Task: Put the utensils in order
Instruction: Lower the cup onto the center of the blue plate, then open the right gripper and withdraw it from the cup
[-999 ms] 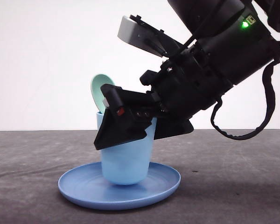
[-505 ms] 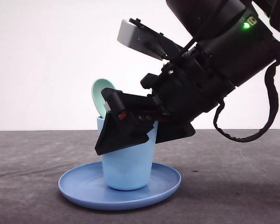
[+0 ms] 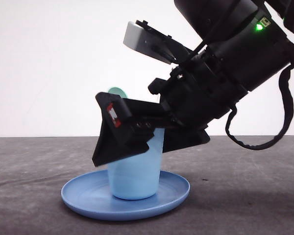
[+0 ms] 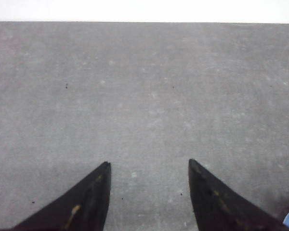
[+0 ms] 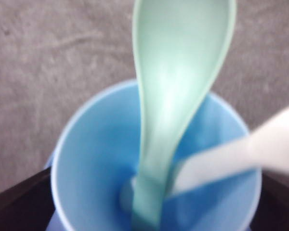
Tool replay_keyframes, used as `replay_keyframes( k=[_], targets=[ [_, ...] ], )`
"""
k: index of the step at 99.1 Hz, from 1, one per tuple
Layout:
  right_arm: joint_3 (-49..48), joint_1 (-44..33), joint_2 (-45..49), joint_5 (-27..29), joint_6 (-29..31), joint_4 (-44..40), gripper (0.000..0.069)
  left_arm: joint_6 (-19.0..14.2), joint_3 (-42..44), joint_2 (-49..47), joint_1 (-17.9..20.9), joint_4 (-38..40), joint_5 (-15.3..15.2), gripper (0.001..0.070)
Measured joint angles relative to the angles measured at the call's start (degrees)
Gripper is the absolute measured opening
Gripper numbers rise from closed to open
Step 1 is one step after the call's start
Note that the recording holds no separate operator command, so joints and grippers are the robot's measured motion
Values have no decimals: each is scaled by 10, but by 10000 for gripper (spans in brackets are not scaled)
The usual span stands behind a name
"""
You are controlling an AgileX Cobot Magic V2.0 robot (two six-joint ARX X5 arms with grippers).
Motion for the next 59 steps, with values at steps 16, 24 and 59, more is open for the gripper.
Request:
replay_keyframes(
  k=[16, 24, 59],
  targets=[
    [0, -4, -37, 0, 0, -79, 679, 0, 0, 0, 0, 0, 0, 304],
    [3, -8, -69, 0, 0, -130, 679, 0, 0, 0, 0, 0, 0, 304],
    [8, -67, -273, 52, 0, -395, 679, 0, 0, 0, 0, 0, 0, 304]
  ],
)
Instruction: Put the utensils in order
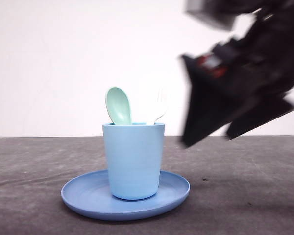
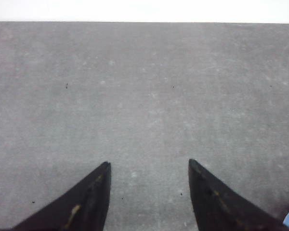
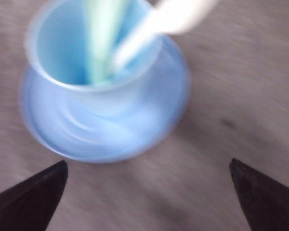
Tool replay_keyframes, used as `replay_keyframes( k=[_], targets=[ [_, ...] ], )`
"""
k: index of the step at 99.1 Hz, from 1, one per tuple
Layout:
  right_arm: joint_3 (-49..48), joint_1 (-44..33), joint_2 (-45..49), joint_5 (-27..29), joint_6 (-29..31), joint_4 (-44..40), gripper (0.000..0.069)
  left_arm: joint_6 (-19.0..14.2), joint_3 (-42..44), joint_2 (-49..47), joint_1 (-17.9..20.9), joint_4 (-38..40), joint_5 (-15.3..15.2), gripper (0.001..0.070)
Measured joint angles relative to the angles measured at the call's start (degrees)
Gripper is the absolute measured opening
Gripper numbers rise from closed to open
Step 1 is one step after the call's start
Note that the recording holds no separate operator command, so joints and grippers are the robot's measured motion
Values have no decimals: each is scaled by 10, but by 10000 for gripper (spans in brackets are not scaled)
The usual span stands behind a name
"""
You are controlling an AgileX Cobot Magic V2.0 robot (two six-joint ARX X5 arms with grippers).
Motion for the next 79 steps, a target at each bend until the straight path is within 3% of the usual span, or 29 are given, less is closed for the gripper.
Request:
replay_keyframes(
  k=[19, 47, 79],
  targets=[
    [14, -112, -108, 20, 7, -95, 679, 0, 0, 0, 0, 0, 0, 304],
    [95, -285, -187, -13, 17, -208, 679, 0, 0, 0, 0, 0, 0, 304],
    [140, -346, -185, -68, 17, -275, 679, 0, 0, 0, 0, -11, 0, 304]
  ],
)
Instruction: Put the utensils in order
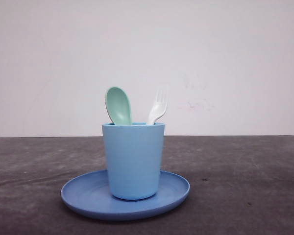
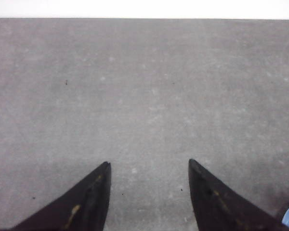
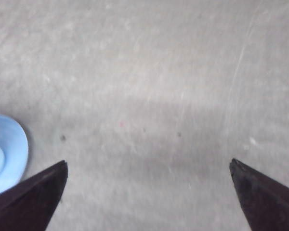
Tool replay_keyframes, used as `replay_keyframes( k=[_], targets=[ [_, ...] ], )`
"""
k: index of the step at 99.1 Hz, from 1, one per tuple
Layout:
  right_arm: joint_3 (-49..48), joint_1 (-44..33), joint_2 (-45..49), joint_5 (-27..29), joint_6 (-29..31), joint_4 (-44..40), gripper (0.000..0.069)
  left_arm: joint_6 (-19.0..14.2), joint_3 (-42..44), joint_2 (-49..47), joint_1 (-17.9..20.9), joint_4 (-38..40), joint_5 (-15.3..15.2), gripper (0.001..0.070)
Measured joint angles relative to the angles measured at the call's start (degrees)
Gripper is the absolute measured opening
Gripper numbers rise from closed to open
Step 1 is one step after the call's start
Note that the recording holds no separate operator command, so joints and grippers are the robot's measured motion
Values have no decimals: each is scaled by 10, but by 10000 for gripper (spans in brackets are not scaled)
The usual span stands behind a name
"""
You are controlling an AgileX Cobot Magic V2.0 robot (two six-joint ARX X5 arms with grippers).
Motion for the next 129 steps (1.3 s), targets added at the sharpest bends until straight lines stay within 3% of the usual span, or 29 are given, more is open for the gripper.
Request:
replay_keyframes(
  k=[47, 52, 59, 67, 76, 129],
  targets=[
    [0, 0, 1, 1, 0, -12, 664, 1, 0, 0, 0, -30, 0, 296],
    [0, 0, 1, 1, 0, -16, 577, 2, 0, 0, 0, -35, 0, 238],
    [0, 0, 1, 1, 0, -25, 367, 2, 0, 0, 0, -41, 0, 100],
    [0, 0, 1, 2, 0, -29, 129, 2, 0, 0, 0, -42, 0, 32],
    [0, 0, 1, 1, 0, -30, 31, 2, 0, 0, 0, -43, 0, 17],
    [0, 0, 1, 1, 0, -37, 1, 2, 0, 0, 0, -40, 0, 14]
  ],
)
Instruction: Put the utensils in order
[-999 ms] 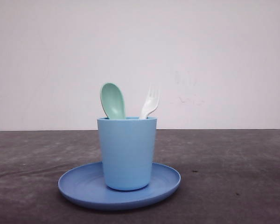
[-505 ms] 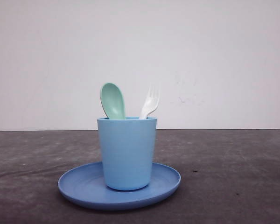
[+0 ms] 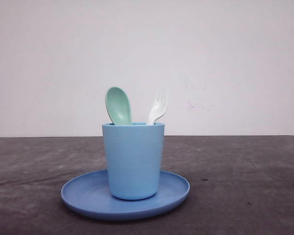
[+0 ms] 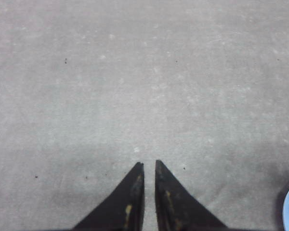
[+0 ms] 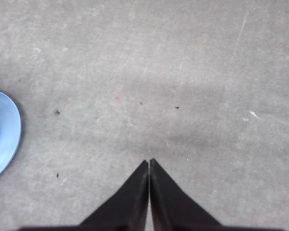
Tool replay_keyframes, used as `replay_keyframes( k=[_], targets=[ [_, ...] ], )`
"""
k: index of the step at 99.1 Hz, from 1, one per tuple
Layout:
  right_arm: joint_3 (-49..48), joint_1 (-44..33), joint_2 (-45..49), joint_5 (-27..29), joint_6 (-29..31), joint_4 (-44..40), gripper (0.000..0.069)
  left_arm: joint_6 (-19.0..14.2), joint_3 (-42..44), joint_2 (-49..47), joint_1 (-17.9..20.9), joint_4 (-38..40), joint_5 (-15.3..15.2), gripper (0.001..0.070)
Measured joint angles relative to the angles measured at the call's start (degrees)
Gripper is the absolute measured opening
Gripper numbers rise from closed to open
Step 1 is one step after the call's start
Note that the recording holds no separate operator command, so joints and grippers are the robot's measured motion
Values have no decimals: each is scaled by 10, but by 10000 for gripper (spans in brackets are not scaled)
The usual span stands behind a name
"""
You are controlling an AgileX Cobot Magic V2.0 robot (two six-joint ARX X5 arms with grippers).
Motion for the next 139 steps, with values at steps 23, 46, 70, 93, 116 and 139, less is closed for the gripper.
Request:
replay_keyframes(
  k=[23, 46, 70, 93, 116, 139],
  targets=[
    [0, 0, 0, 0, 0, 0, 1, 10, -9, -18, 3, 18, -29, 14],
    [0, 0, 0, 0, 0, 0, 1, 13, -174, -166, 32, 176, -19, 14],
    [0, 0, 0, 0, 0, 0, 1, 13, -380, -299, 48, 278, -10, 14],
    [0, 0, 0, 0, 0, 0, 1, 13, -423, -345, 59, 296, -6, 14],
    [0, 0, 0, 0, 0, 0, 1, 13, -423, -365, 88, 267, 12, 14],
    [0, 0, 0, 0, 0, 0, 1, 13, -423, -366, 93, 266, 21, 14]
  ],
)
